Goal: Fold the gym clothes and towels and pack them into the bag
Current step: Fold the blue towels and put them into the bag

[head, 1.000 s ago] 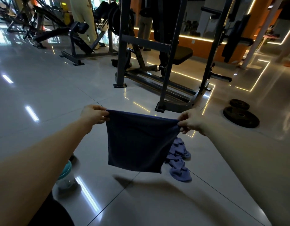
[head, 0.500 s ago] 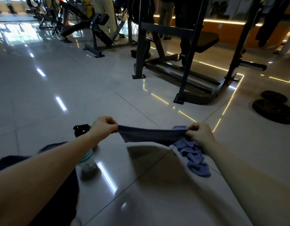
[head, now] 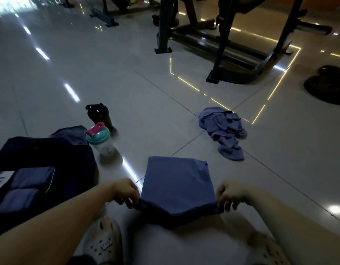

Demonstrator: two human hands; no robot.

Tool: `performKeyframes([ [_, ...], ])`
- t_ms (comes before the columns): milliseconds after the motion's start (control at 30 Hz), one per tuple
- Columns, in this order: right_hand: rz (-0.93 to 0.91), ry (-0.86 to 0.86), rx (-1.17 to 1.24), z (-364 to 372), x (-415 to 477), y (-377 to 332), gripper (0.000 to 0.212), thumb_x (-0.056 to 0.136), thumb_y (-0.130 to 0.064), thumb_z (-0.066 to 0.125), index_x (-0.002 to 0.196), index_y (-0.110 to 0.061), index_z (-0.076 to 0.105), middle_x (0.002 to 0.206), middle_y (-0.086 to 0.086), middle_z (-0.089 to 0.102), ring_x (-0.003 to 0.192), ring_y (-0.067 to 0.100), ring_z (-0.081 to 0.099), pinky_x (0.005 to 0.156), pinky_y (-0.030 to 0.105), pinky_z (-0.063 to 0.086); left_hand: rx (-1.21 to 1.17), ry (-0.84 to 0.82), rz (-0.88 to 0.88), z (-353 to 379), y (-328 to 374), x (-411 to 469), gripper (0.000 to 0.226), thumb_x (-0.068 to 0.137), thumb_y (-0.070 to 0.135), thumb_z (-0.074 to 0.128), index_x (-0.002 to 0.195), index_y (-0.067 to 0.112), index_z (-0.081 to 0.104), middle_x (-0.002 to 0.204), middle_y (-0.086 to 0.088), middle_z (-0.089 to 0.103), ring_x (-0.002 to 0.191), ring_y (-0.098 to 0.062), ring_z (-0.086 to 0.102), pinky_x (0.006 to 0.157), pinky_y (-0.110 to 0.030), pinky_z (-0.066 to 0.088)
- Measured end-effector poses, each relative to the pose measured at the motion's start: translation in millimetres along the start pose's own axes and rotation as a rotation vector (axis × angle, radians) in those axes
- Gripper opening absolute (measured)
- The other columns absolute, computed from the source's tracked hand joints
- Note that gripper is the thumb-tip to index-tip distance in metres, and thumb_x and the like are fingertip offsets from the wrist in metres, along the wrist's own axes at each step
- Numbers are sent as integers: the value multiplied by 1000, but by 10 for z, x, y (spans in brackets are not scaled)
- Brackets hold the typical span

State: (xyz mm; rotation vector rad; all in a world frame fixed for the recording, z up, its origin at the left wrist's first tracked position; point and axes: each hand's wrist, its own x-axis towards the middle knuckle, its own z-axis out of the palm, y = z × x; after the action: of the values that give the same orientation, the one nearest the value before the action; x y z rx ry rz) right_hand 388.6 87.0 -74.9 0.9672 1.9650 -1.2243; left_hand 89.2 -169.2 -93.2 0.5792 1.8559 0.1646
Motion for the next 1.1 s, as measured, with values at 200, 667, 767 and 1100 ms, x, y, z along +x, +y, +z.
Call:
performKeyframes([
  [200, 29, -109, 38, 27, -20, 54, 12, 88, -3, 63, 81, -6, 71, 75, 10, 73, 64, 21, 65, 56, 29, 47, -25, -13, -5, -36, 53, 56, 15, 81, 6, 65, 87, 16, 74, 81, -8, 76, 65, -14, 65, 53, -19, 34],
  [667, -153, 523, 186, -454, 767, 11, 16, 85, 7, 60, 76, -6, 66, 69, 15, 64, 56, 23, 54, 52, 31, 44, -524, 513, 183, -294, 371, 962, 18, 80, -11, 66, 76, 6, 70, 76, -11, 64, 71, -21, 54, 63, -25, 44],
  [767, -133, 569, 133, -486, 1003, 56, 15, 89, 3, 59, 81, -8, 65, 75, 16, 66, 58, 20, 53, 54, 31, 43, -525, 542, 189, -315, 405, 1175, 15, 81, -11, 65, 84, 2, 70, 79, -11, 66, 76, -22, 59, 64, -26, 47],
  [1100, -97, 601, 128, -356, 1441, 222, 22, 88, 3, 58, 77, -15, 63, 63, 7, 59, 60, 24, 52, 55, 31, 39, -457, 622, 109, -302, 339, 1705, 6, 85, 9, 72, 79, 11, 70, 78, -9, 71, 74, -24, 64, 74, -39, 55],
])
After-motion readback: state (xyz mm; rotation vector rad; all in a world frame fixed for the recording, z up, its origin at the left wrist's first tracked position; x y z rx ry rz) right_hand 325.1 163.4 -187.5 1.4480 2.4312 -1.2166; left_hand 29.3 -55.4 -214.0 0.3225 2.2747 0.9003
